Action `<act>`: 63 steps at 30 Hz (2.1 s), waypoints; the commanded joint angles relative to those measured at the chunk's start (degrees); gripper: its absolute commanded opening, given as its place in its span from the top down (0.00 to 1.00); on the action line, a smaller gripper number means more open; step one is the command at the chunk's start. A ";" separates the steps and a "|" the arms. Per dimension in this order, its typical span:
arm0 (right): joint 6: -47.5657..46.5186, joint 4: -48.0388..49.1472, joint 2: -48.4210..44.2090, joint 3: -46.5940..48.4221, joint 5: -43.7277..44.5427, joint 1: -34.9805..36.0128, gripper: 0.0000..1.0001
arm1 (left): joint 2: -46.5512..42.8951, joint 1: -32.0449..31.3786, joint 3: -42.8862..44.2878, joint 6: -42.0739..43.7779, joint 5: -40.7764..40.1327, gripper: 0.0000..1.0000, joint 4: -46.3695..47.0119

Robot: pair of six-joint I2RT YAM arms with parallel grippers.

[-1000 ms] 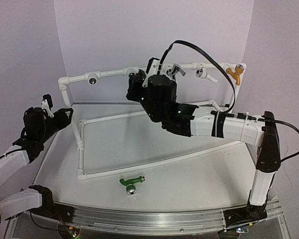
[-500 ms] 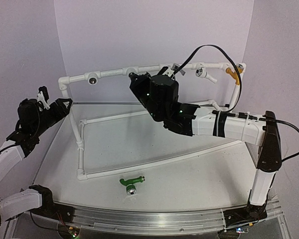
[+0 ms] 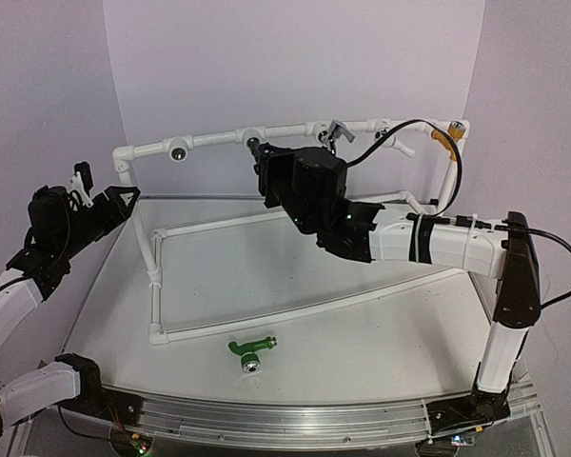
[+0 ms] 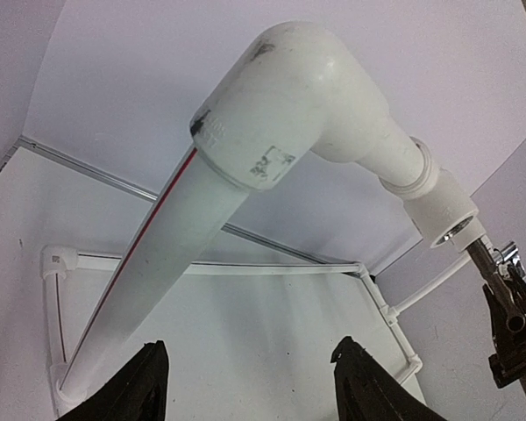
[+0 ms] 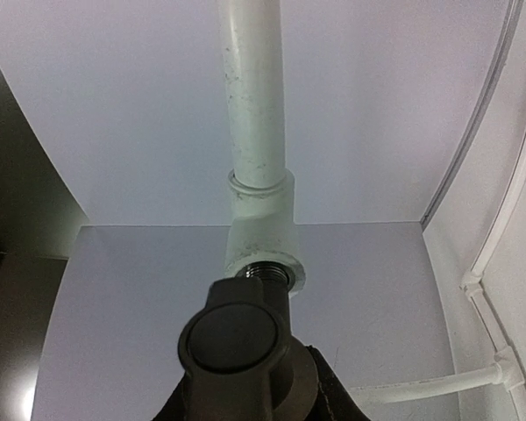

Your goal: Install the water faucets

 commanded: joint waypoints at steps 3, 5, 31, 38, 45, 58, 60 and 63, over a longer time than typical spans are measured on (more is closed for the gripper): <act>10.38 0.71 -0.70 -4.27 -1.71 -4.00 0.90 | -1.81 0.04 3.26 -0.80 2.28 0.34 -1.39; 7.43 1.69 -1.62 -5.76 -1.28 -3.80 0.85 | -2.21 0.04 3.28 -0.86 1.92 0.34 -1.75; -31.92 14.79 -15.39 -20.30 -6.16 2.69 0.02 | -3.41 0.01 2.75 2.54 0.32 0.30 -3.90; -39.99 1.42 -22.21 -23.18 -11.61 4.68 0.02 | -2.67 0.03 1.86 4.23 -1.47 0.21 -4.29; -63.66 -12.87 -28.02 -29.19 -17.03 7.29 0.02 | -2.74 0.07 -0.45 3.67 -7.93 0.12 -6.08; -129.08 -33.52 -24.28 -14.39 3.76 13.95 0.08 | 0.09 0.02 -0.29 3.94 -7.94 0.06 -6.20; -139.60 -33.69 -22.15 -13.37 9.00 15.38 0.10 | -0.26 0.03 -0.38 4.09 -7.87 0.06 -6.19; -153.23 -28.76 -19.99 -14.08 13.90 15.73 0.11 | -0.57 0.04 -0.64 4.23 -7.92 0.06 -6.20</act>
